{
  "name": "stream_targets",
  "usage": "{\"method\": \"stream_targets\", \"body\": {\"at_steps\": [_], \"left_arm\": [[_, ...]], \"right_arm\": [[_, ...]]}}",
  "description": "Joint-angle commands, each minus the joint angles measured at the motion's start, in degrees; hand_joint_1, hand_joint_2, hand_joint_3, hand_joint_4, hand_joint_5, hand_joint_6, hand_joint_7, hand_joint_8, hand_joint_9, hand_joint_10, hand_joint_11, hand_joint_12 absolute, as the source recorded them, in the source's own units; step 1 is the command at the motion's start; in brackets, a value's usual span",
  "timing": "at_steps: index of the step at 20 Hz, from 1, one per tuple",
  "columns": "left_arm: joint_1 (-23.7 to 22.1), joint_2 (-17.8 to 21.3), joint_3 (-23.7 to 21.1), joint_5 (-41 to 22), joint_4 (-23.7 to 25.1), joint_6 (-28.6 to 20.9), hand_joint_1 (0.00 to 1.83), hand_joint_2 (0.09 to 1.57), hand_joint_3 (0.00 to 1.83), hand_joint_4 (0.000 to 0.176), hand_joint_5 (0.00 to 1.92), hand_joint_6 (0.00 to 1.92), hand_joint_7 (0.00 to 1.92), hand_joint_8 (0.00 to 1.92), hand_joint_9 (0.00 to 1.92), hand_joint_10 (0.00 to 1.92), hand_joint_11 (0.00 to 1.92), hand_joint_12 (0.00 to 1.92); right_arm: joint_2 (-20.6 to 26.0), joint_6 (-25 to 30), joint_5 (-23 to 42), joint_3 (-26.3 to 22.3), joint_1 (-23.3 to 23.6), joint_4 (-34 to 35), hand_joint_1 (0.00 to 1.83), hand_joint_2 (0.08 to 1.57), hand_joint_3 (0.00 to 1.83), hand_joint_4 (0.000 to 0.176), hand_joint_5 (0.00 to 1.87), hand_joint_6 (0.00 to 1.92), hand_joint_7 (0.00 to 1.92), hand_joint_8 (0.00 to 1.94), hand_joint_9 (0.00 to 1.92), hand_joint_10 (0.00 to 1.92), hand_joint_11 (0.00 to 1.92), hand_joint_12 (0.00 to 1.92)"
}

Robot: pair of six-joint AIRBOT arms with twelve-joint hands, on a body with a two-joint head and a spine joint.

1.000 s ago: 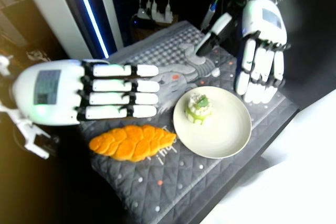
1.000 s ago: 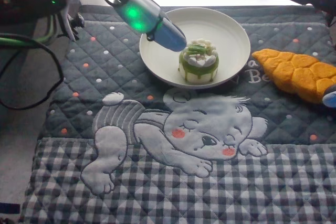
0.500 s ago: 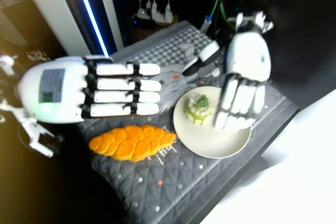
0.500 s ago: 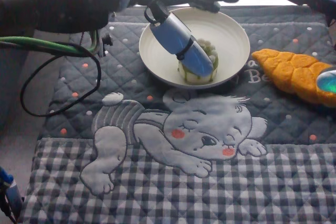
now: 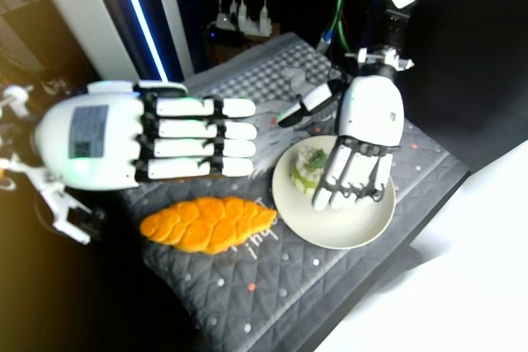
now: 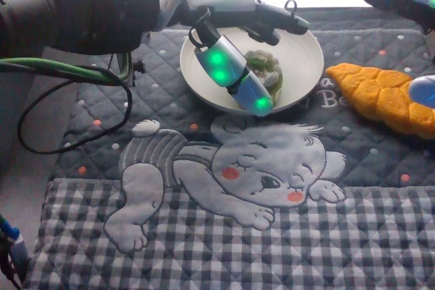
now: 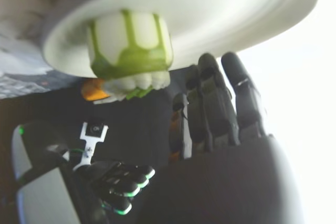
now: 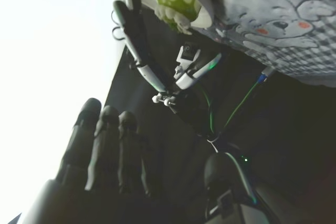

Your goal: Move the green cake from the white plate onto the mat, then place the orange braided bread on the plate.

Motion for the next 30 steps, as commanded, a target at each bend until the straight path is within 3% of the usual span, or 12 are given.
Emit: {"method": "stream_targets", "body": {"at_steps": [1,2,6,13,17,18,19,21,26,27,28,30], "left_arm": [[-0.36,0.19,0.15,-1.05,-1.98,-0.33,0.61,0.65,0.0,0.176,0.19,0.0,0.46,0.0,0.39,0.0,0.0,0.62],[-0.21,0.16,0.15,-1.05,-2.06,-0.33,0.62,0.65,0.0,0.176,0.2,0.01,0.46,0.01,0.38,0.0,0.0,0.6],[0.01,-0.02,0.15,-1.05,-1.96,-0.34,0.67,0.67,0.0,0.176,0.31,0.01,0.66,0.02,0.42,0.01,0.0,0.61],[0.78,-0.31,0.23,-0.75,-1.63,-0.34,0.92,0.82,0.0,0.176,0.64,0.02,0.98,0.04,0.65,0.09,0.0,1.17],[1.18,-0.56,0.54,-0.17,-1.33,-0.34,1.32,0.94,0.01,0.172,0.97,0.02,1.32,0.24,0.85,0.17,0.05,1.51],[1.19,-0.58,0.63,-0.07,-1.43,-0.34,1.27,0.99,0.0,0.018,1.35,0.17,1.26,0.59,1.0,0.25,0.34,1.52],[1.16,-0.58,0.73,0.01,-1.66,-0.34,1.26,1.0,0.0,0.039,1.38,0.2,1.2,0.65,1.05,0.28,0.53,1.42],[1.07,-0.57,0.86,0.0,-2.03,-0.32,1.26,1.02,0.0,0.005,1.29,0.48,1.12,0.71,1.07,0.26,0.61,1.24],[0.17,0.53,1.04,-1.11,-8.57,2.58,1.26,1.06,0.0,0.0,1.19,0.74,1.03,0.79,1.12,0.08,0.65,1.06],[-0.07,0.92,0.91,-1.41,-10.22,3.7,1.34,1.1,0.02,0.0,1.05,0.96,0.92,0.89,0.92,0.95,0.7,1.0],[-0.42,1.62,0.45,-1.77,-12.32,5.29,1.35,1.14,0.01,0.0,0.98,1.09,0.86,0.98,0.84,1.18,0.68,1.0],[-1.59,4.23,-2.2,-2.41,-16.47,9.26,1.25,1.1,0.0,0.0,1.08,0.95,0.93,0.92,0.94,0.41,0.53,1.14]], "right_arm": [[0.46,0.08,6.59,0.05,0.72,2.92,0.2,1.3,0.0,0.004,0.0,0.0,0.15,0.01,0.13,0.0,0.0,0.24],[0.42,0.08,6.59,0.05,0.72,2.92,0.27,1.21,0.0,0.043,0.0,0.0,0.15,0.0,0.11,0.0,0.0,0.18],[0.28,0.08,6.59,0.06,0.72,2.92,0.01,1.36,0.01,0.003,0.04,0.0,0.19,0.0,0.15,0.0,0.0,0.21],[0.08,0.08,6.59,0.04,0.72,2.9,0.04,1.35,0.0,0.064,0.01,0.0,0.21,0.0,0.16,0.0,0.0,0.24],[-0.06,0.08,6.59,0.03,0.73,2.8,0.16,1.3,0.0,0.055,0.01,0.0,0.2,0.0,0.15,0.0,0.0,0.27],[-0.08,0.08,6.59,0.03,0.73,2.78,0.01,1.46,0.01,0.049,0.04,0.0,0.22,0.0,0.17,0.0,0.0,0.32],[-0.12,0.08,6.59,0.04,0.73,2.75,0.0,1.45,0.0,0.046,0.06,0.0,0.24,0.0,0.21,0.0,0.0,0.36],[-0.24,0.08,6.59,0.06,0.73,2.66,0.22,1.28,0.0,0.007,0.04,0.0,0.22,0.0,0.2,0.0,0.0,0.3],[-0.34,0.08,6.6,0.07,0.73,2.54,0.19,1.29,0.0,0.049,0.07,0.0,0.24,0.0,0.21,0.0,0.0,0.45],[-0.34,0.08,6.6,0.08,0.73,2.54,0.26,1.26,0.0,0.04,0.07,0.0,0.23,0.0,0.2,0.0,0.0,0.44],[-0.34,0.08,6.6,0.09,0.73,2.54,0.23,1.28,0.0,0.036,0.07,0.0,0.22,0.0,0.19,0.0,0.0,0.43],[-0.34,0.08,6.6,0.09,0.73,2.54,0.13,1.35,0.01,0.008,0.07,0.0,0.25,0.0,0.23,0.01,0.0,0.49]]}}
